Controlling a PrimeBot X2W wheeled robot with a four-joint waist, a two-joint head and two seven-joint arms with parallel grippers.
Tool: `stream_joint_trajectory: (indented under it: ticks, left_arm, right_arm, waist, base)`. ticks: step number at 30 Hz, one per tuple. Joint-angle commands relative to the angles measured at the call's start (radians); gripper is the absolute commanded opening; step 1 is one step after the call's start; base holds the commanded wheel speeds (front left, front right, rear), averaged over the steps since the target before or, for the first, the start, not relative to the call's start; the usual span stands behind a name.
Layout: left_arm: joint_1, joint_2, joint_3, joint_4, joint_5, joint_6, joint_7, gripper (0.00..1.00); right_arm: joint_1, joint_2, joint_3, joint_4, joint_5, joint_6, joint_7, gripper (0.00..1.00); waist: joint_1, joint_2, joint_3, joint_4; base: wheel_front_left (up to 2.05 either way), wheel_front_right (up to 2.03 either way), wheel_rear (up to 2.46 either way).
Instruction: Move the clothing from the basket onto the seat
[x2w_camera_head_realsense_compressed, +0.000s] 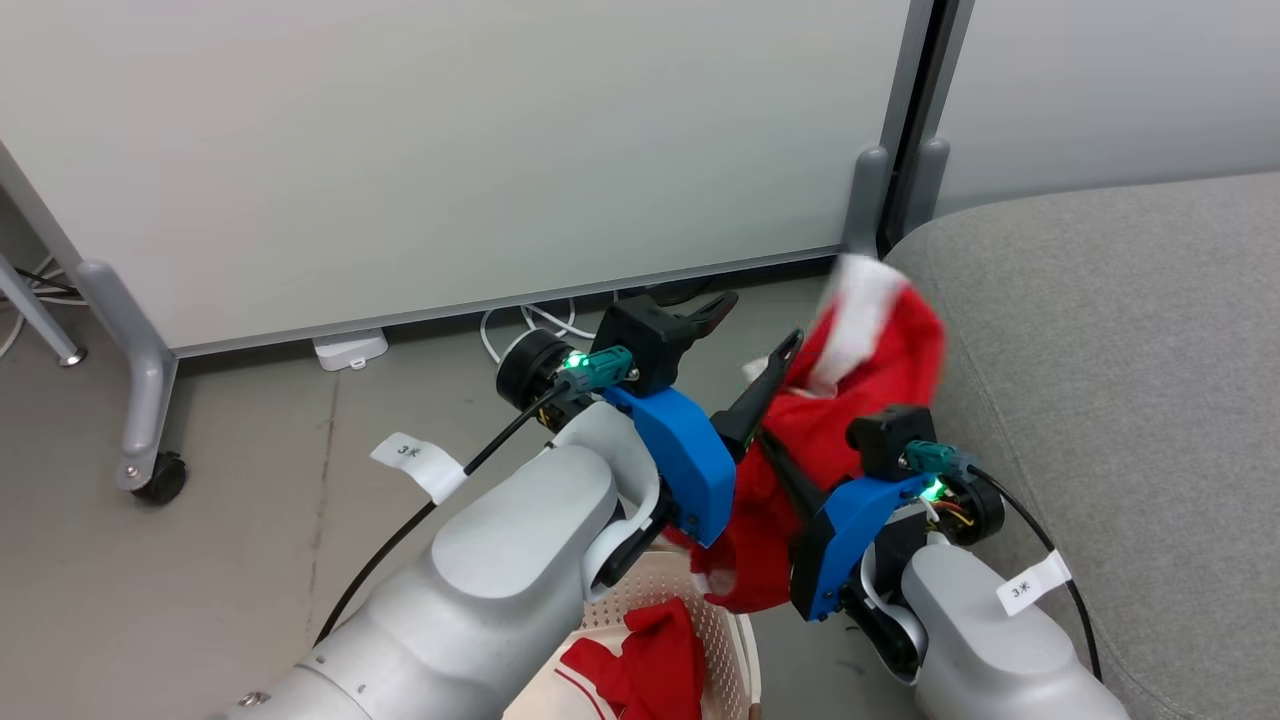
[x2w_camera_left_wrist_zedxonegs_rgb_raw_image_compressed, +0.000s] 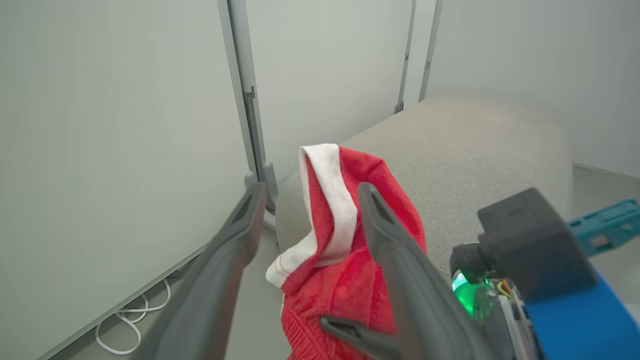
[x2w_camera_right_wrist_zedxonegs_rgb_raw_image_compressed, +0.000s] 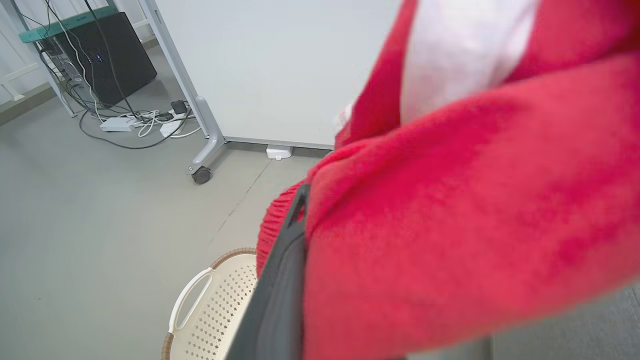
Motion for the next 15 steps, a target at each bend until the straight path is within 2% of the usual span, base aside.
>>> stream_joint_trajectory:
  ticks: [1,7,15]
  left_arm:
    - [0.002,0.001,0.002,0.003,0.001,0.007,-0.008,1.00]
    - [0.038,0.024,0.025,0.008,-0.012,0.017,-0.050,1.00]
    - [0.124,0.095,0.082,-0.040,0.015,0.046,-0.091,1.00]
  right_arm:
    - [-0.020,-0.003,-0.001,0.003,-0.002,0.000,-0.007,0.00]
    - [-0.028,-0.003,-0.013,0.020,-0.005,0.000,-0.021,0.00]
    - [-0.018,-0.003,-0.048,0.026,-0.022,0.000,-0.044,0.00]
  waist:
    - [-0.0001,-0.0001,0.000,0.001]
    - [-0.0001,-0.0001,0.001,0.003]
    - [-0.0001,-0.0001,0.004,0.014]
  base:
    - [0.00,0.00,0.00]
    - [0.00,0.00,0.00]
    - [0.00,0.00,0.00]
